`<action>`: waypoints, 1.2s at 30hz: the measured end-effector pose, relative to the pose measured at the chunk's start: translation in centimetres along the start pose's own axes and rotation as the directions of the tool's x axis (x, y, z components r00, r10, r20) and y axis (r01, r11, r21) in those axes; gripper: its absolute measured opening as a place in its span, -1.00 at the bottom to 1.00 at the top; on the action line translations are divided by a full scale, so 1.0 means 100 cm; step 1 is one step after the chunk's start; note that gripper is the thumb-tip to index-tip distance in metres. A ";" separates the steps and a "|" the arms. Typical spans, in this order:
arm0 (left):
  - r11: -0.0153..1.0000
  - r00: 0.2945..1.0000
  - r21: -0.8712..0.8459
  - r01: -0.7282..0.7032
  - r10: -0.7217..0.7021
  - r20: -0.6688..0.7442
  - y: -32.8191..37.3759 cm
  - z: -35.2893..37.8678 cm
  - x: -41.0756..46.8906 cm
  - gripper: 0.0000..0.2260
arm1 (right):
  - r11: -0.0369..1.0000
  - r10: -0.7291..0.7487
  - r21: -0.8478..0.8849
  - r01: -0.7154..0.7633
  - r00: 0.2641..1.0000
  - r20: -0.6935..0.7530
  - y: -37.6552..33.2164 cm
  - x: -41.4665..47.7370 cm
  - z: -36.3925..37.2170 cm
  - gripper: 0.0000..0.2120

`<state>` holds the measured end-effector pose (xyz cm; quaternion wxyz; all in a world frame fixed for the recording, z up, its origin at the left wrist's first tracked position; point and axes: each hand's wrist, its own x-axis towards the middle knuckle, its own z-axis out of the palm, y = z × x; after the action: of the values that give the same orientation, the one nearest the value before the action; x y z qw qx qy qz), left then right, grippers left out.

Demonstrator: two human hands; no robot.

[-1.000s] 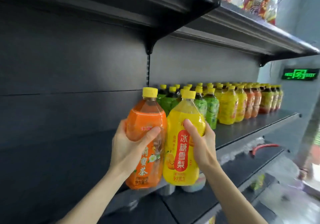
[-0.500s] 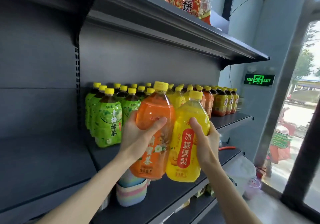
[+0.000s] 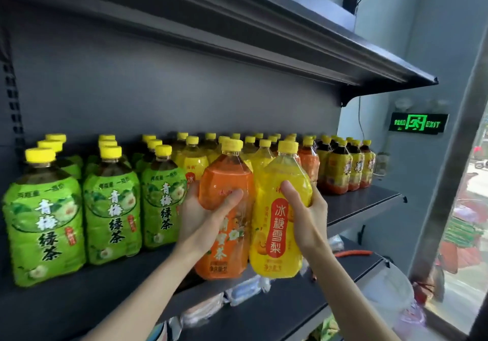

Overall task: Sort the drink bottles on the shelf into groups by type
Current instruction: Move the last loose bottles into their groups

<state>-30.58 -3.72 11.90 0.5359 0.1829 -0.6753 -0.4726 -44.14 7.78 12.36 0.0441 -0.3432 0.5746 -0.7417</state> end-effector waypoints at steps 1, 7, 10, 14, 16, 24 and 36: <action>1.000 1.000 0.021 0.000 0.001 -0.028 -0.004 0.007 0.003 -0.29 | 1.000 0.010 0.006 -0.010 1.000 0.025 0.005 0.010 -0.002 -0.21; 0.992 0.970 0.114 0.052 -0.023 -0.243 -0.022 0.024 0.003 -0.24 | 0.994 0.073 0.063 -0.088 0.975 0.211 0.045 0.055 -0.003 -0.17; 0.983 0.938 0.162 0.088 -0.027 -0.346 -0.026 0.021 -0.004 -0.36 | 0.986 0.098 0.103 -0.132 0.952 0.290 0.057 0.065 0.009 0.03; 0.971 0.895 0.217 0.103 0.005 -0.446 -0.023 0.009 -0.008 -0.46 | 0.986 0.096 0.087 -0.140 0.916 0.389 0.059 0.064 0.032 0.08; 0.967 0.883 0.233 0.103 0.019 -0.470 -0.023 0.001 -0.011 -0.45 | 0.989 0.096 0.065 -0.136 0.900 0.426 0.061 0.061 0.043 0.11; 0.961 0.884 0.263 0.084 0.050 -0.466 -0.027 -0.019 -0.008 -0.51 | 0.999 0.011 -0.043 0.007 0.916 0.400 0.064 0.054 0.071 -0.01; 0.961 0.893 0.270 0.053 0.076 -0.445 -0.033 -0.029 -0.002 -0.53 | 0.964 -0.137 -0.128 0.233 0.847 0.513 0.085 0.037 0.054 -0.24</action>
<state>-28.82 -6.49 8.97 0.6499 0.3559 -0.5927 -0.3158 -46.68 -1.23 7.15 0.0874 -0.5800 0.5740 -0.5714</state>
